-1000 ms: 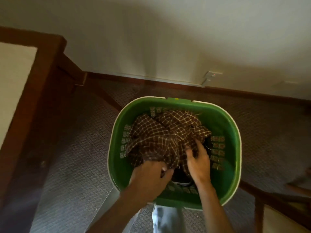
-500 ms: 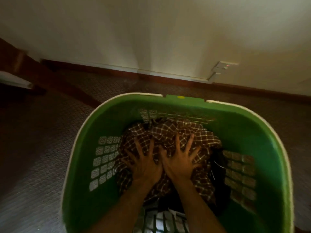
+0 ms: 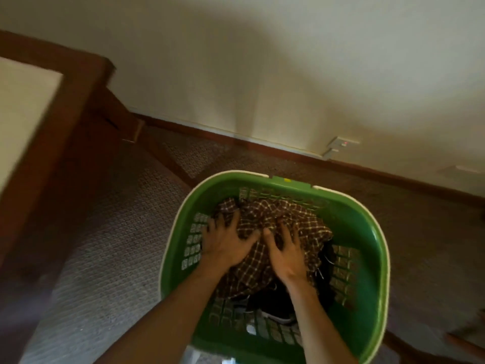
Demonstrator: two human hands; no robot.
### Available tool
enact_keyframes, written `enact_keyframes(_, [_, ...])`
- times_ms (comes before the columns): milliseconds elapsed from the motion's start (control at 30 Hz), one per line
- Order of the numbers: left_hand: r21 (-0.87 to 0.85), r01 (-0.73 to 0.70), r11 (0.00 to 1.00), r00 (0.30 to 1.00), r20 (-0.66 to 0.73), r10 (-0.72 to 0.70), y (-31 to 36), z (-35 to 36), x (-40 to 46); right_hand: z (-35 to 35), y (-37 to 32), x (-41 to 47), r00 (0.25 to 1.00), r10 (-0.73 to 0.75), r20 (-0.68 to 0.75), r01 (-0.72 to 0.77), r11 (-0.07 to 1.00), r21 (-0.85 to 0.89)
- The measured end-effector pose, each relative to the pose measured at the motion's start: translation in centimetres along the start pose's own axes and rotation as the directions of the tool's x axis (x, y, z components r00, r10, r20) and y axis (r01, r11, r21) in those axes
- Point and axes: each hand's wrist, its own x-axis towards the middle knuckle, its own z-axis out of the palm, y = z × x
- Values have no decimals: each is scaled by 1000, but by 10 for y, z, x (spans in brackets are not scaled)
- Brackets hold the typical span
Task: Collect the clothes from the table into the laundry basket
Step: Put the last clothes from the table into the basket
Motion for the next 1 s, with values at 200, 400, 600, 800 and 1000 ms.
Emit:
enact_keyframes(200, [-51,-78,996,971,-229,65,-31,-92,-173,-32,-77,-156,974,-218,-66,227,953,200])
enact_keyframes(400, [-385,25,922,874,-439,-207,-124,-174,-326,-13,-196,-283,863,-495,99,479,865,148])
enact_keyframes(600, [-693,36,720,693,-502,-518,-236,-209,-426,71,-307,-383,633,-716,296,724,682,101])
enact_keyframes(800, [-834,-9,552,565,-460,-685,-341,-225,-481,154,-372,-454,411,-812,414,872,483,82])
enact_keyframes(1000, [-869,-41,493,555,-430,-712,-413,-234,-497,217,-415,-475,385,-800,461,861,491,134])
